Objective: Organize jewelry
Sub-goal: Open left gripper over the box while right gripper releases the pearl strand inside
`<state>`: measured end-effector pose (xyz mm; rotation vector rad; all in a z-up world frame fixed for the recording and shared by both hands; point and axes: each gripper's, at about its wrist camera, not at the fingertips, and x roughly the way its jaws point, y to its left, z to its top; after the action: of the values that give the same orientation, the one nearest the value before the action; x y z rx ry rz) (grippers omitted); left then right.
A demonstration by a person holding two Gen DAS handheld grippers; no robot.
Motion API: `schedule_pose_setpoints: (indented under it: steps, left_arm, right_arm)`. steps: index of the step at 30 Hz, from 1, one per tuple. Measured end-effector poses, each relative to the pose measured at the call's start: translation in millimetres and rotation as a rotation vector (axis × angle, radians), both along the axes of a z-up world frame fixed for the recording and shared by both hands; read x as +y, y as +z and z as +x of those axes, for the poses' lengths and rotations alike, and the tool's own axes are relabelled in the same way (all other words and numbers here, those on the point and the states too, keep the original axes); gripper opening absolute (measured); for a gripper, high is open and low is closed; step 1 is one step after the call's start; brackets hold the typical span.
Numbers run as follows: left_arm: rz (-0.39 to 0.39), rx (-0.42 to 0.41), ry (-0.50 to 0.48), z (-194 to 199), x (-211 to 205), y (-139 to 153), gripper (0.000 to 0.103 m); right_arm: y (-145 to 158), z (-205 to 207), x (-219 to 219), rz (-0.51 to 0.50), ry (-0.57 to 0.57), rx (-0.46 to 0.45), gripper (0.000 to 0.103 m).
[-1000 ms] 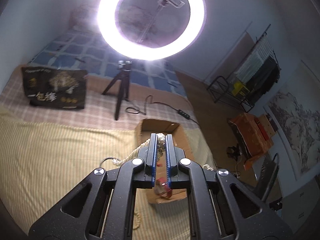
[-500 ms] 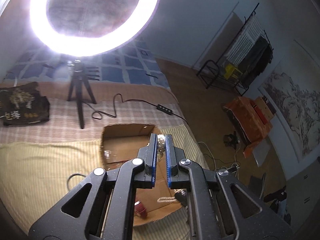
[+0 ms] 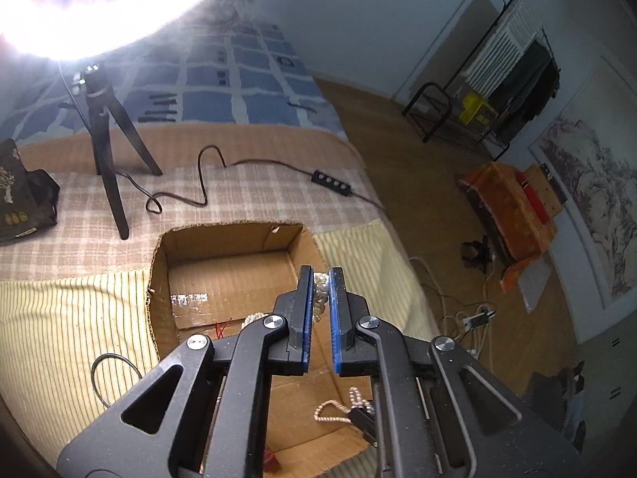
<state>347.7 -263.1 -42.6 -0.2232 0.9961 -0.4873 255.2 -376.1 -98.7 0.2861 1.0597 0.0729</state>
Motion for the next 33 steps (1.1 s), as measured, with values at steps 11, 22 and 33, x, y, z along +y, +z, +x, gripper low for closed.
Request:
schedule_pose_setpoints:
  steps: [11, 22, 33]
  left_arm:
    - [0.054, 0.050, -0.036, 1, -11, -35, 0.005]
    - [0.059, 0.011, -0.043, -10, 6, -15, 0.009]
    - [0.084, -0.060, 0.018, -40, 66, 24, 0.009]
  right_arm:
    - [-19, 2, 3, 0.001, 0.026, 0.041, 0.011]
    - [-3, -5, 17, -0.037, 0.054, 0.013, 0.043]
    - [36, -22, 32, -0.056, 0.062, -0.052, 0.053]
